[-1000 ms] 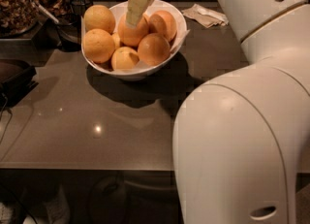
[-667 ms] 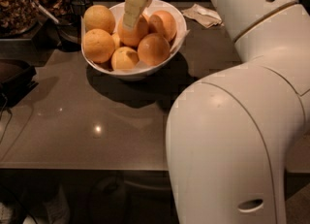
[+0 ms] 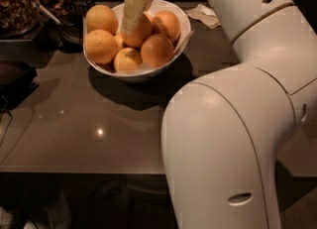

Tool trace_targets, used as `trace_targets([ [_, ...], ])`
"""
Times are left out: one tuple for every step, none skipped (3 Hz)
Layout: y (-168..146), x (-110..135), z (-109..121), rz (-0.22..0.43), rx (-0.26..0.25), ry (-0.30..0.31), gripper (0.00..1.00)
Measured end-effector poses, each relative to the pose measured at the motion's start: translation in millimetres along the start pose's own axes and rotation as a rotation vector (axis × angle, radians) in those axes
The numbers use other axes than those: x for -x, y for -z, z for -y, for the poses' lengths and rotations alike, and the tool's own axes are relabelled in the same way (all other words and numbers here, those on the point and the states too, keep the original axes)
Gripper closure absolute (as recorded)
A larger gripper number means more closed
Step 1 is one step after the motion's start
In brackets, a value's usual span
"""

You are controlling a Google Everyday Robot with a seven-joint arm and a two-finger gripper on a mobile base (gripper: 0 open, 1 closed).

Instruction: Pick orange from white bowl

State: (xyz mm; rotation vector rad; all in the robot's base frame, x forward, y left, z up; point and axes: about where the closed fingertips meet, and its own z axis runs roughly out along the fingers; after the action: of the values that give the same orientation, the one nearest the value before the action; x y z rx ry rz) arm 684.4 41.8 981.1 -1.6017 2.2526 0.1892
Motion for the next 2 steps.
trace_targets([
  [-7.5, -3.2, 0.0, 0.015, 0.036, -0.021, 0.33],
  [-15.4, -7.8, 0.9, 0.024, 0.068, -0.046, 0.36],
])
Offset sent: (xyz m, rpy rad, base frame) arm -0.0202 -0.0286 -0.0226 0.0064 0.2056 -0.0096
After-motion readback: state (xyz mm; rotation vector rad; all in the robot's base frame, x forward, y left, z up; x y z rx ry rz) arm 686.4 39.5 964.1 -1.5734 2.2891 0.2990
